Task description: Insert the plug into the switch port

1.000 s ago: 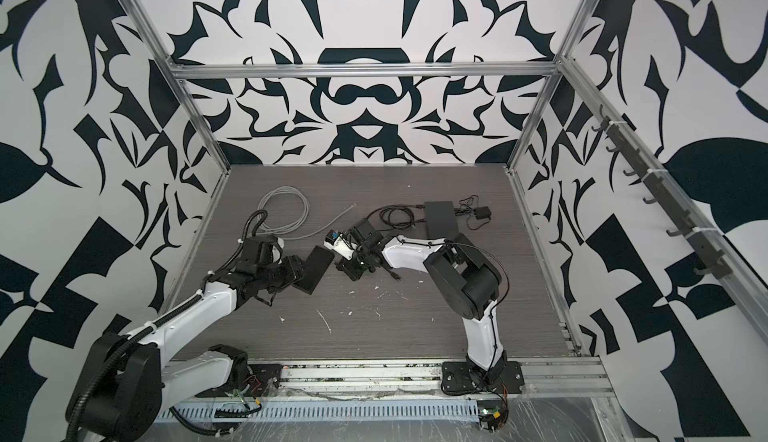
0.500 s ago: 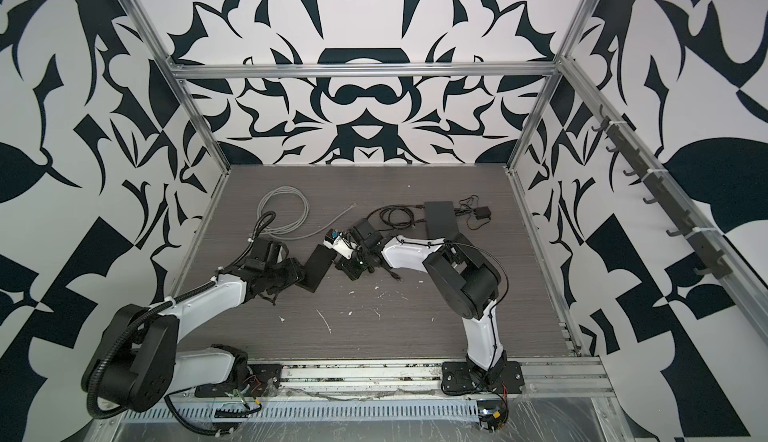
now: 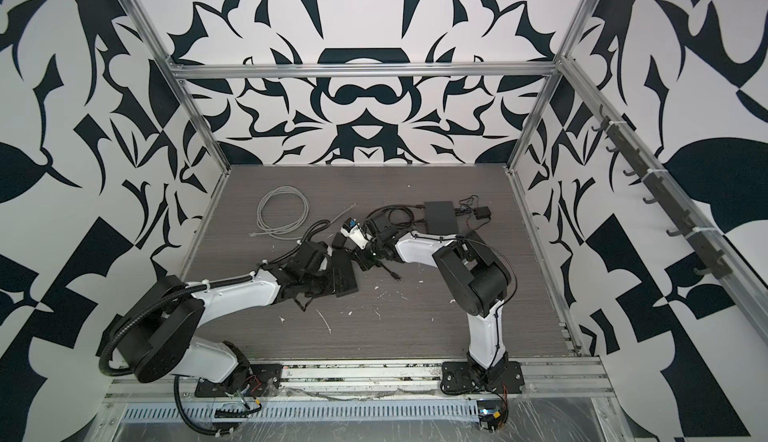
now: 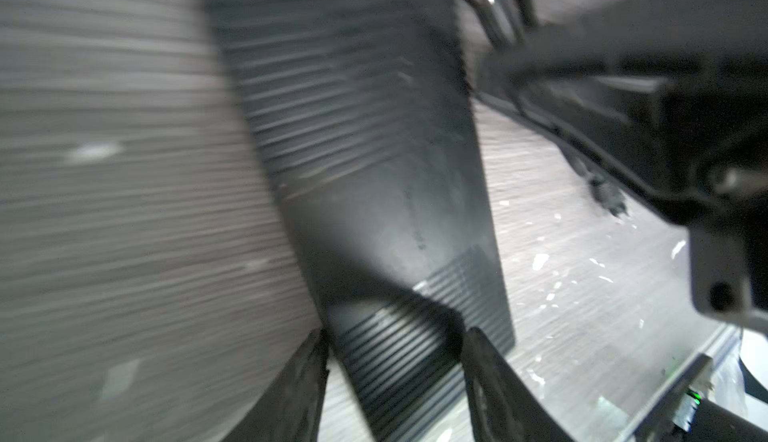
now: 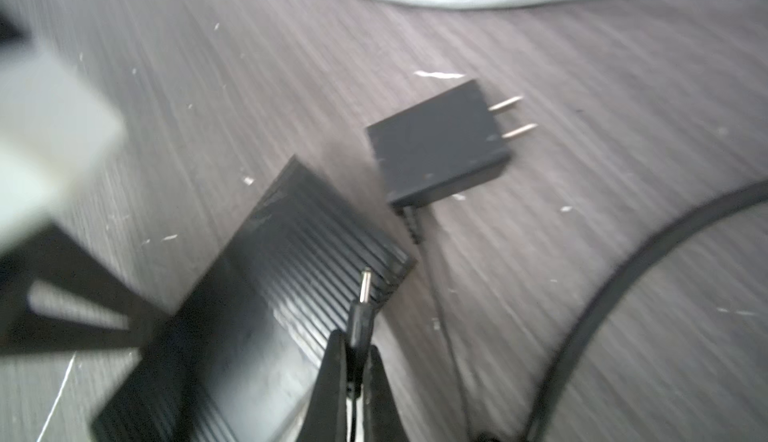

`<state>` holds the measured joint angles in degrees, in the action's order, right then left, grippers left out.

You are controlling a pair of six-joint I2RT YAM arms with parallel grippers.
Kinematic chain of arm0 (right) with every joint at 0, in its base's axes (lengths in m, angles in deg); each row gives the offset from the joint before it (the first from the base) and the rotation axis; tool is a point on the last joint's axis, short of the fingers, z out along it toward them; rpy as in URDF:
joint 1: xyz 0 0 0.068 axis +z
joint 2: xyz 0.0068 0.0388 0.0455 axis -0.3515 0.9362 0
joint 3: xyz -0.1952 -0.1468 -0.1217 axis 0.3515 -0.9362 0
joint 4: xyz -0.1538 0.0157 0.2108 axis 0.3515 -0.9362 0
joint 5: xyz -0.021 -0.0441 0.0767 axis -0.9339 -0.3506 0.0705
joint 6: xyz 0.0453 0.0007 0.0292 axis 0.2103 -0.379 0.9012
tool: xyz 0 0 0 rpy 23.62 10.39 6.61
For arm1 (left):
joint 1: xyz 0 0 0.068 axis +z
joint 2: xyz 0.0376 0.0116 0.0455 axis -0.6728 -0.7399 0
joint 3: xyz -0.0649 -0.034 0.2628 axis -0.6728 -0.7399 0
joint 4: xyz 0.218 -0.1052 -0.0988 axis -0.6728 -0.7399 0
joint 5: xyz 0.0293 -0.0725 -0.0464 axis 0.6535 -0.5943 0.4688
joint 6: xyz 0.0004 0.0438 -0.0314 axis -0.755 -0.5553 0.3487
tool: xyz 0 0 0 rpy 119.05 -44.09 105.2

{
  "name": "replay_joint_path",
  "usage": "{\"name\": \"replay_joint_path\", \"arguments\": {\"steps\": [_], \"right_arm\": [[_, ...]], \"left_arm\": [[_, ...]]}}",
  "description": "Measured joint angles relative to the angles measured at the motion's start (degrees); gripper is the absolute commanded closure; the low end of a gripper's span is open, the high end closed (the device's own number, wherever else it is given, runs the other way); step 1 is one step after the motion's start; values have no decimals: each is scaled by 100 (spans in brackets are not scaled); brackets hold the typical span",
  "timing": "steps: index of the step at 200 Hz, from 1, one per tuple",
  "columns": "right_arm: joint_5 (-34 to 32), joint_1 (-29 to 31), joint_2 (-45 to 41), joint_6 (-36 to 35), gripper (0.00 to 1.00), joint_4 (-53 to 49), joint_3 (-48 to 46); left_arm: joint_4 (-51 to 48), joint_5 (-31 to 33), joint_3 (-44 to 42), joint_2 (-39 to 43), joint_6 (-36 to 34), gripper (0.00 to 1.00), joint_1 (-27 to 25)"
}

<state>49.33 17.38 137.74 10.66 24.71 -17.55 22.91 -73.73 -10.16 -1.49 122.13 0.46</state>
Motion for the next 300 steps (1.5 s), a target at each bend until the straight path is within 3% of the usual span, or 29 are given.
{"name": "replay_joint_path", "arguments": {"steps": [30,64,120,199,300], "right_arm": [[234,-4,68,149,100,232,15],[581,2,229,273,100,415,94],[675,-50,280,424,100,485,142],[391,-540,153,466,100,225,140],[748,210,455,660,100,339,391]], "left_arm": [[247,-94,219,-282,129,44,-188],[90,125,186,223,151,42,-114],[-310,844,-232,1580,199,41,914],[-302,837,-527,1366,304,41,1036],[-332,861,-533,1550,341,40,1036]]}}
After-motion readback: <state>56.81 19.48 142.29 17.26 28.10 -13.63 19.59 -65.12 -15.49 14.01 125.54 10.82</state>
